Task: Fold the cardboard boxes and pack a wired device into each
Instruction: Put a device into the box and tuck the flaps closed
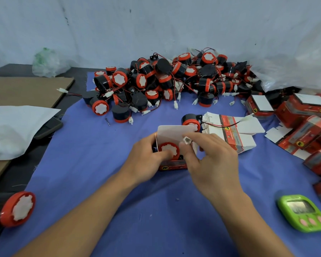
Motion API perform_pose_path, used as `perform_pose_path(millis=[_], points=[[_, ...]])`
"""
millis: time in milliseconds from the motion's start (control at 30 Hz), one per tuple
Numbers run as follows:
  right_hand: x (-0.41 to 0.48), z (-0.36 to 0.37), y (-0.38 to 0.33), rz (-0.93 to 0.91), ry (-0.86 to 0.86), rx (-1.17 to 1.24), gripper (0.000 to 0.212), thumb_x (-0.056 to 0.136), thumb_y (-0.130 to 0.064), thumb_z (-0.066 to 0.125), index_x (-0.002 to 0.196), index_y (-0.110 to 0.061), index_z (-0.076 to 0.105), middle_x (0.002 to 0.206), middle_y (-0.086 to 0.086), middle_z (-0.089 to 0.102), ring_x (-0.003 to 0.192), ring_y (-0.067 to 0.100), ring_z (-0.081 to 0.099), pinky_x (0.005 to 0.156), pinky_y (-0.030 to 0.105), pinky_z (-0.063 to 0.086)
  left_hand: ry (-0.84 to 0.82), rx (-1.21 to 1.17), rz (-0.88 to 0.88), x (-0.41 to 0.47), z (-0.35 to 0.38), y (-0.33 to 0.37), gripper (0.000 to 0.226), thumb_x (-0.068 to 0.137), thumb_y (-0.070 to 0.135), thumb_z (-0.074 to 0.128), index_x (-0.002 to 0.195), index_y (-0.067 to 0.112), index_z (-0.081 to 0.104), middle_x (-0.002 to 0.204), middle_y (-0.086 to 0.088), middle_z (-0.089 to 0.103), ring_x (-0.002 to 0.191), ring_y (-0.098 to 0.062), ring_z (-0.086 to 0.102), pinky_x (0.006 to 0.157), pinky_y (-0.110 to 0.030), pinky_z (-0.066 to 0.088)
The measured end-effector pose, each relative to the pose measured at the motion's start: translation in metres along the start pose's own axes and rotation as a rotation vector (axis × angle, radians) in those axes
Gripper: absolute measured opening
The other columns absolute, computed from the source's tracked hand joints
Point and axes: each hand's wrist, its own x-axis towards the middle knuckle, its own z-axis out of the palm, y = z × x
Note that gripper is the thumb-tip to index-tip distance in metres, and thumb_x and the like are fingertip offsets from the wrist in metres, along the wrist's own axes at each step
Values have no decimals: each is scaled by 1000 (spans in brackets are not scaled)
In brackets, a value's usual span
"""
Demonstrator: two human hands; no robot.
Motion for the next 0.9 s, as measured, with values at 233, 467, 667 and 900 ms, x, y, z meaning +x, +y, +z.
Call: perform_pose_path(millis=[233, 467, 667, 900], points=[[-1, 13, 1, -23, -194, -289, 8, 85, -13, 70, 82, -15, 77, 119, -5, 74, 111, 33, 53, 98, 39, 32, 5, 10, 6, -1, 0, 1, 31, 75, 35, 69, 106, 41, 71, 100, 20, 76, 95, -6, 70, 85, -33, 58], [5, 5, 10, -24, -503, -337, 44, 92, -34, 34, 85, -29, 77, 172, 6, 20, 159, 32, 7, 118, 34, 4, -18, -8, 4, -1, -1, 2, 32, 70, 35, 70, 103, 37, 72, 98, 18, 76, 92, -3, 70, 77, -22, 53], [18, -2, 17, -64, -751, -366, 29, 99, -28, 43, 90, -33, 70, 174, 2, 0, 157, 22, -9, 120, 33, -1, -17, -15, 4, -1, -1, 2, 34, 69, 32, 69, 102, 39, 71, 98, 19, 76, 93, -3, 70, 77, -21, 53], [14, -8, 10, 117, -665, -14, 36, 98, -14, 48, 69, -27, 66, 159, -11, 37, 118, 13, 57, 95, 31, 47, -24, 1, 4, 0, -1, 1, 30, 70, 32, 69, 99, 37, 72, 98, 17, 76, 92, -5, 71, 77, -26, 54]])
